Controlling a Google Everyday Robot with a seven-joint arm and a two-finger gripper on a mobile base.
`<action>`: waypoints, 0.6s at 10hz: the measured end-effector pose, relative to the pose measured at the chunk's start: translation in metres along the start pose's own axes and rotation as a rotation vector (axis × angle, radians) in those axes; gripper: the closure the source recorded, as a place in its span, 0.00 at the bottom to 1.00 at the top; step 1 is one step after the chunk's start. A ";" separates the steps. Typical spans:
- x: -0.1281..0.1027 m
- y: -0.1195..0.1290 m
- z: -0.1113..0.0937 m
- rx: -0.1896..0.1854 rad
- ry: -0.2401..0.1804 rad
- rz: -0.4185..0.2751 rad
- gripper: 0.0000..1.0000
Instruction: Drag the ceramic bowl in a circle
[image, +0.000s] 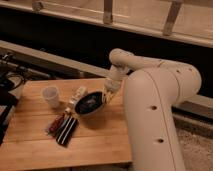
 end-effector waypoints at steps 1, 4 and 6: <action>-0.003 0.000 -0.005 -0.012 -0.020 0.017 0.90; -0.035 -0.008 -0.038 -0.063 -0.105 0.079 0.90; -0.051 -0.010 -0.054 -0.091 -0.155 0.111 0.90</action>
